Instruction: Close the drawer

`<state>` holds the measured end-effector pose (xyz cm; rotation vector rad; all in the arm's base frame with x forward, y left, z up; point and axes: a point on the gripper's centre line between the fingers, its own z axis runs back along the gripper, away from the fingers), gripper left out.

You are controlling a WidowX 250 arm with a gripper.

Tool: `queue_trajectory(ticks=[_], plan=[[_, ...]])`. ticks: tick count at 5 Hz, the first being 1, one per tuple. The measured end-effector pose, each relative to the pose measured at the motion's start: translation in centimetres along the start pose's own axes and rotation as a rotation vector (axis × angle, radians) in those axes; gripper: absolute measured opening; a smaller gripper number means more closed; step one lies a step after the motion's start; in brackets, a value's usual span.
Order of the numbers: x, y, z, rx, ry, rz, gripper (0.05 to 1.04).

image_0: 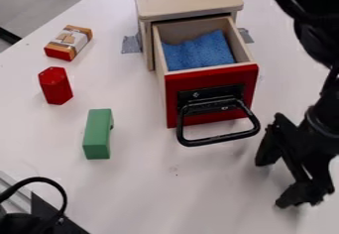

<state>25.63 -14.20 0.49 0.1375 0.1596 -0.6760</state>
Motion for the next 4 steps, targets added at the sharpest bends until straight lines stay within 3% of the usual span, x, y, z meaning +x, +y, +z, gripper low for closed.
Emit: queue_trajectory(ticks=[4], plan=[[-1.0,3.1,-0.3,-0.023,0.029,0.063,0.999]])
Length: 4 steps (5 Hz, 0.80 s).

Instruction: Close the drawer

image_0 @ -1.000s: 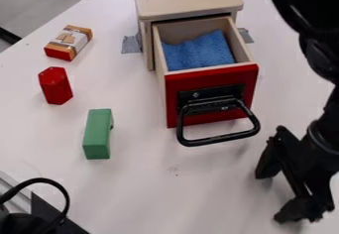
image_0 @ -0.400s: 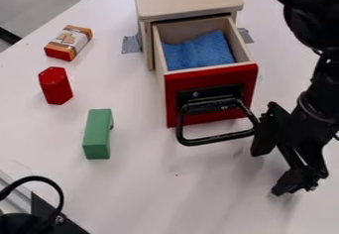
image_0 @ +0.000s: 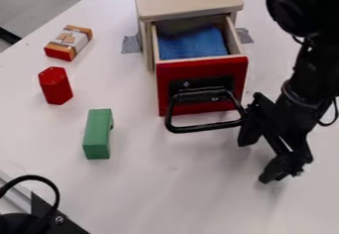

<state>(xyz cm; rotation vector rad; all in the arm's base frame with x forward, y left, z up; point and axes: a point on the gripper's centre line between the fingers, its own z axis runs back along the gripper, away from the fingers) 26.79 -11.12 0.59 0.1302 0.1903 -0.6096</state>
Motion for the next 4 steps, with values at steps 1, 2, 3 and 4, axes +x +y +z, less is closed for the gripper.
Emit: queue_trajectory(ticks=[1,2,3,4], plan=[[-0.2,0.5,0.0,-0.002,0.003,0.006,0.999],[-0.3,1.0,-0.1,-0.006,0.005,0.012,0.999],[0.1,1.6,0.3,-0.006,-0.008,0.024,0.999],[0.5,2.5,0.3,-0.008,-0.014,0.044,0.999]])
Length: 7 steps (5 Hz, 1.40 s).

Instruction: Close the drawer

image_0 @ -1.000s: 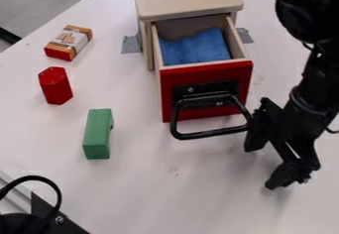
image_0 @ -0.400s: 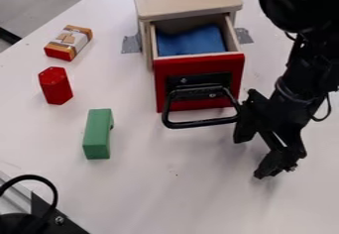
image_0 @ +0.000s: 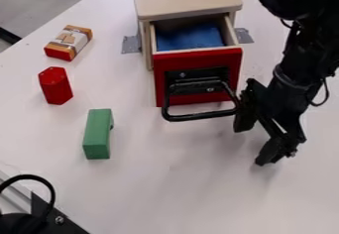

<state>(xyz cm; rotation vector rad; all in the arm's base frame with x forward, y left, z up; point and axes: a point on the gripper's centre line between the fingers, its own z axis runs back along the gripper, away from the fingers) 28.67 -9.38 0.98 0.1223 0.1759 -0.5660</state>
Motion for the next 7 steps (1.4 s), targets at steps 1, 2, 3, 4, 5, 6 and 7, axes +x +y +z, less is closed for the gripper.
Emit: queue_trajectory(ticks=[1,2,3,4,5,6,7], plan=[[0.4,0.9,0.0,-0.004,0.008,0.019,0.999],[1.1,1.4,0.0,-0.004,0.003,0.029,0.999],[1.8,3.1,-0.2,0.015,-0.006,0.047,0.999],[2.2,4.5,-0.7,0.013,0.009,0.082,0.999],[2.6,5.0,-0.7,0.009,0.03,0.092,0.999],[3.2,5.4,-0.8,0.01,0.022,0.101,0.999],[4.0,5.9,-0.6,0.01,0.026,0.106,0.999]])
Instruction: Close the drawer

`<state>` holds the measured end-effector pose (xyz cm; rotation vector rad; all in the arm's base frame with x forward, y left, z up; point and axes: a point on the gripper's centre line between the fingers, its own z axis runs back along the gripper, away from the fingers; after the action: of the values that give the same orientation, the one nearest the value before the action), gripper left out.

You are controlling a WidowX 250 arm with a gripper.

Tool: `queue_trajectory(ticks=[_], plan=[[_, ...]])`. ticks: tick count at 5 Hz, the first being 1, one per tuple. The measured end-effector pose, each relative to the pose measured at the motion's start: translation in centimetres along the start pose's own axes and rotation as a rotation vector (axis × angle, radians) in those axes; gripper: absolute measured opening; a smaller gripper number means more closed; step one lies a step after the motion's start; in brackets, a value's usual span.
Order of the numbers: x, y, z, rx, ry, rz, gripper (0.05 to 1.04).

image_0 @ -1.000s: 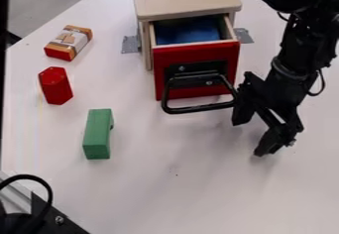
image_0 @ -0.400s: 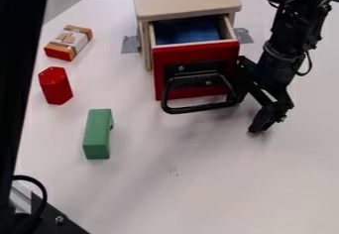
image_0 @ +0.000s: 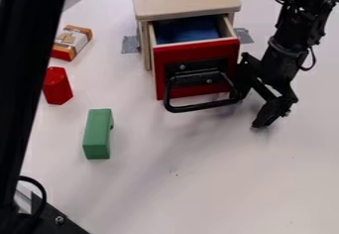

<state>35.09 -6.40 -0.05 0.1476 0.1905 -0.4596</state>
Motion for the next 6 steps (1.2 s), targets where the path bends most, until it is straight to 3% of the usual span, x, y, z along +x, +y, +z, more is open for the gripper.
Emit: queue_trajectory(ticks=[3,6], plan=[[2.0,3.6,0.0,-0.006,-0.008,0.086,0.999],[3.7,5.7,-0.2,0.019,-0.009,0.107,0.999]])
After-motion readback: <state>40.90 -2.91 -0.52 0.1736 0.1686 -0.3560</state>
